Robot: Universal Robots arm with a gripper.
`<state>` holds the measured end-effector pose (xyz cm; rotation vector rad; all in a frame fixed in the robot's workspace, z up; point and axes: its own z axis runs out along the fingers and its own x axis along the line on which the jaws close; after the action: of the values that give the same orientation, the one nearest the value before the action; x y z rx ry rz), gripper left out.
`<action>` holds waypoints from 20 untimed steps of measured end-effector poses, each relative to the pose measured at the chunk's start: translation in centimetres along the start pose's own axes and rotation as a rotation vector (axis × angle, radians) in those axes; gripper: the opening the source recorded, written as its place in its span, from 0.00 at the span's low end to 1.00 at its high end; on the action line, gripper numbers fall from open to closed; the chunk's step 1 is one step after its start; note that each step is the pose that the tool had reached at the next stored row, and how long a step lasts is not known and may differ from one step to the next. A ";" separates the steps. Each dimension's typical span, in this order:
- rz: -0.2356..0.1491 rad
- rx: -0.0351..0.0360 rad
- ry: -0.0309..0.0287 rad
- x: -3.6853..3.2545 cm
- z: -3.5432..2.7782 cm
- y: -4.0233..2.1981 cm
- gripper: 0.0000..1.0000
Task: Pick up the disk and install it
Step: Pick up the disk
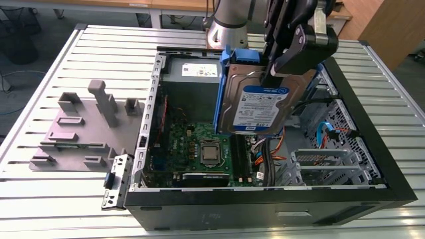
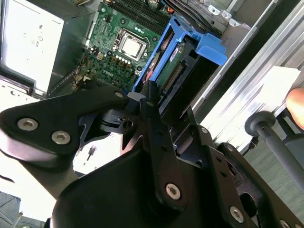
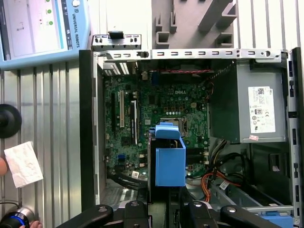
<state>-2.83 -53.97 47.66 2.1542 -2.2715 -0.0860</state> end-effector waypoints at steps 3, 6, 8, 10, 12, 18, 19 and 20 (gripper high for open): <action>0.000 0.0000 0.0000 0.21 -0.01 -0.01 0.35; 0.000 0.0001 0.0000 0.36 -0.01 -0.02 0.35; 0.000 0.0000 0.0001 0.54 -0.02 -0.03 0.35; 0.000 0.0000 0.0001 0.76 -0.03 -0.04 0.35; 0.000 0.0000 0.0001 1.02 -0.04 -0.06 0.35; 0.000 0.0000 0.0001 1.92 -0.06 -0.10 0.35; 0.000 0.0000 0.0000 2.07 -0.06 -0.11 0.35; 0.000 0.0000 0.0000 2.20 -0.07 -0.12 0.35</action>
<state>-2.83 -56.17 47.66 2.1542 -2.2715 -0.0860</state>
